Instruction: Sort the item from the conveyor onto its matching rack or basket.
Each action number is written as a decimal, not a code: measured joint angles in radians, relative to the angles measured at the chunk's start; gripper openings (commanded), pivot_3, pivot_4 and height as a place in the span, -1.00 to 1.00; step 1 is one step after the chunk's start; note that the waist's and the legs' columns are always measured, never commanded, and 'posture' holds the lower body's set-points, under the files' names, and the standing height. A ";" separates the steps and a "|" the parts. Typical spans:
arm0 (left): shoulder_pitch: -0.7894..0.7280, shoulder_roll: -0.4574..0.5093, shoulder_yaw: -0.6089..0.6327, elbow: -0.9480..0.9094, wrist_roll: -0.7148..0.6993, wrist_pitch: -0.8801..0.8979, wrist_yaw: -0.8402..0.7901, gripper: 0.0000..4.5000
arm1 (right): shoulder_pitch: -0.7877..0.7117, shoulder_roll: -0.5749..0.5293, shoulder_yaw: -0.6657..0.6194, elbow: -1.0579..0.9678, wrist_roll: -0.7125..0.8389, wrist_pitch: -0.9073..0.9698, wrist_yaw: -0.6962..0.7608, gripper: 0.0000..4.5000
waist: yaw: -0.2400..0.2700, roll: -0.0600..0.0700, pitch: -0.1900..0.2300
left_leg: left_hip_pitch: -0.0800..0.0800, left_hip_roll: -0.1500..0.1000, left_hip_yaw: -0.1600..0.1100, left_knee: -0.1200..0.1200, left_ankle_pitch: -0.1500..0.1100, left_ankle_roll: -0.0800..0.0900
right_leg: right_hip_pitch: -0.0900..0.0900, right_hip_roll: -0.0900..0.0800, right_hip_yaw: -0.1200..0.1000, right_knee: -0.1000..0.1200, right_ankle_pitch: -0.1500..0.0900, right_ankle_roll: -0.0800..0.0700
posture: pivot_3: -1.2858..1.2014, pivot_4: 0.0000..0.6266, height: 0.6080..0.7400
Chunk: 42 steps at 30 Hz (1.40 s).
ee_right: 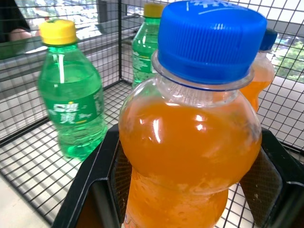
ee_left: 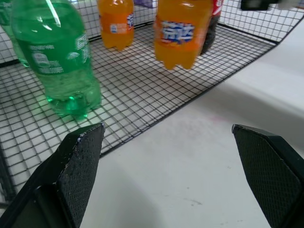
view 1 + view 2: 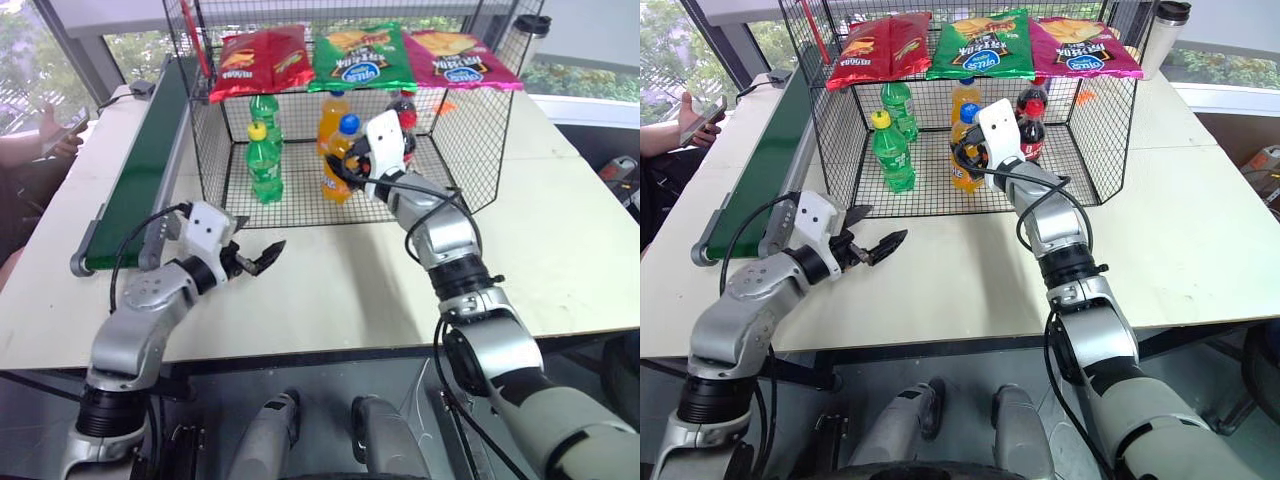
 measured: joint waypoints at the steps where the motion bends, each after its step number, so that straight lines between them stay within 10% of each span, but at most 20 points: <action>1: 0.004 -0.006 -0.002 0.000 0.006 -0.005 0.007 0.99 | -0.010 0.004 -0.002 0.034 -0.003 -0.020 -0.002 0.09 | 0.000 0.000 0.000 | 0.000 0.000 0.000 0.000 0.000 0.000 | 0.000 0.000 0.000 0.000 0.000 0.000 | 0.03 -0.52 0.98; 7: 0.022 -0.015 -0.012 -0.013 0.022 -0.009 0.029 0.99 | -0.059 0.025 -0.022 0.210 -0.021 -0.122 -0.013 0.09 | -0.002 0.000 0.000 | 0.000 0.000 0.000 0.000 0.000 0.000 | 0.000 0.001 0.000 0.000 0.000 0.000 | 0.03 -0.52 0.98; 11: 0.025 -0.017 -0.023 -0.030 0.023 -0.009 0.031 1.00 | -0.083 0.037 -0.031 0.285 -0.030 -0.183 -0.013 0.98 | -0.003 0.000 0.000 | 0.000 0.000 0.000 0.000 0.000 0.000 | 0.000 0.001 0.001 0.000 0.000 0.000 | 0.03 -0.52 0.98; 24: 0.025 -0.012 -0.023 -0.028 0.023 -0.009 0.031 1.00 | -0.091 0.006 -0.048 0.211 -0.033 -0.145 0.038 0.98 | -0.001 0.001 0.000 | 0.002 0.001 0.000 0.000 0.000 0.000 | 0.001 0.002 0.001 0.001 0.000 0.000 | 0.03 -0.52 0.98; 42: 0.041 -0.011 -0.018 0.008 0.035 -0.033 0.027 1.00 | 0.415 -0.306 -0.027 -0.695 0.201 0.466 0.383 0.98 | 0.002 0.001 0.000 | 0.002 0.001 0.001 0.000 -0.001 -0.001 | 0.002 -0.002 0.001 0.000 -0.002 -0.003 | 0.03 -0.52 0.98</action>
